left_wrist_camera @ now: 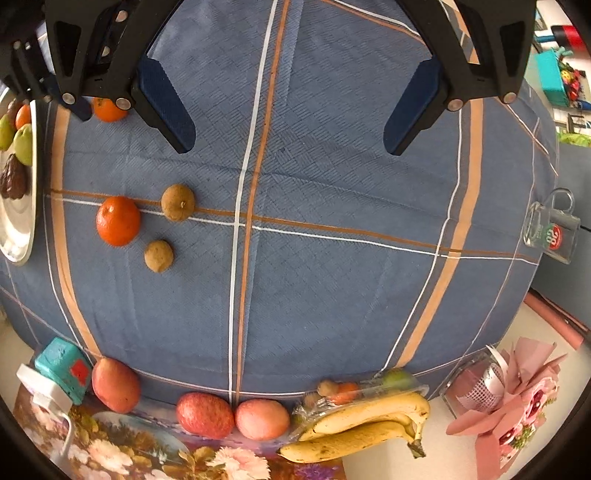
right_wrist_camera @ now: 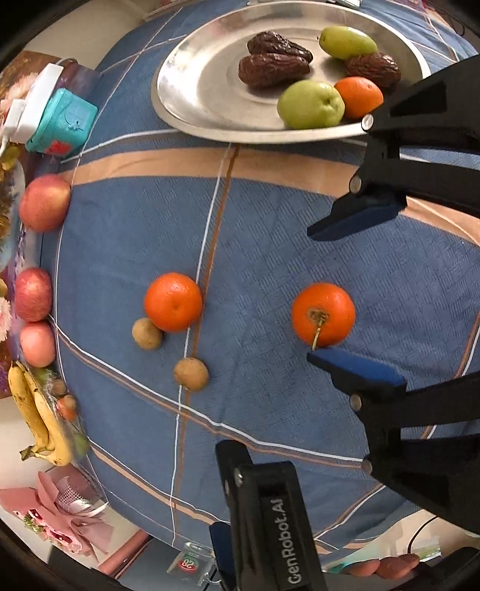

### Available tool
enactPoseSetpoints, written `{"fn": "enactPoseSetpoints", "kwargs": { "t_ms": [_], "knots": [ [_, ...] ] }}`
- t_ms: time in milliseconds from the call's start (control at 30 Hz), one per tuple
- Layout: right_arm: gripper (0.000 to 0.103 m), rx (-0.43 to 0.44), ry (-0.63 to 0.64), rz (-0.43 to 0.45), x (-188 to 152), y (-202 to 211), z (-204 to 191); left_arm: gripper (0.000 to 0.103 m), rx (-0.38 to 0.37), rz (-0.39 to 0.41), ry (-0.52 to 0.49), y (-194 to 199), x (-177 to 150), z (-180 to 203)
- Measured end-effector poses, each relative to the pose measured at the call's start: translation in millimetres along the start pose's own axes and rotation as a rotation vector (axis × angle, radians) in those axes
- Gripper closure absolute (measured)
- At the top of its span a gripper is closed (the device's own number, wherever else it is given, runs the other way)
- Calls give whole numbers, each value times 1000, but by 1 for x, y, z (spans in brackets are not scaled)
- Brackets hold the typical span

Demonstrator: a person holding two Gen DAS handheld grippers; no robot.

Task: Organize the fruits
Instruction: 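Grasp the mandarin orange on the cloth with the right tool, then carry the mandarin toward the plate with the right tool while the left tool grasps a kiwi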

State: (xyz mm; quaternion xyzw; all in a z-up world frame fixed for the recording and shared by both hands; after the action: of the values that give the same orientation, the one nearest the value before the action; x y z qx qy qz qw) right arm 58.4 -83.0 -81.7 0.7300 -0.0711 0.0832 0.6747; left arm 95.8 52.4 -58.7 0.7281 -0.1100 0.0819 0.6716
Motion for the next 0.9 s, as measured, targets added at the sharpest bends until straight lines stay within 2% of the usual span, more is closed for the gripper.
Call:
{"fn": "enactPoseSetpoints", "kwargs": {
  "t_ms": [167, 267, 467, 533, 600, 633, 700, 800, 900],
  "knots": [
    [56, 17, 23, -4, 0, -1, -8, 0, -24, 17, 34, 3, 1, -3],
    [65, 26, 38, -8, 0, -2, -12, 0, -50, 23, 64, 4, 3, -4],
    [65, 41, 12, 23, 1, 8, -1, 1, -133, 38, 144, -5, 9, -5],
    [65, 15, -9, 55, 2, 17, 9, 5, -159, 41, 145, -6, 10, 3],
    [65, -45, -27, 94, 6, 26, 22, 18, -206, 48, 146, -8, 13, 10],
    [65, -58, -39, 106, 8, 29, 28, 19, -224, 49, 149, -9, 15, 13],
    [65, -59, -82, 130, 10, 37, 40, 29, -266, 48, 151, -12, 17, 19],
    [65, -51, -136, 156, 11, 44, 54, 45, -280, 50, 144, -19, 20, 27],
    [65, -39, -180, 174, 10, 50, 69, 51, -301, 45, 144, -25, 22, 33]
  ]
}}
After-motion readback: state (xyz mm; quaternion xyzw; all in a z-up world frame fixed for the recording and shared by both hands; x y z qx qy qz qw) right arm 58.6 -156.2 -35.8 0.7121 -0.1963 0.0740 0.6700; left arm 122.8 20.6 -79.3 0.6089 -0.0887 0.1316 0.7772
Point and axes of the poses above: each gripper's, at about its wrist camera, not at the fingertips, and y roughly against the way its jaws point, z to its right, x to its top, the point moved 4 cm from there along -y, roughly the way its jaws point, and after that the axes turned 2 degrees about -x, right-handed, at the moved point
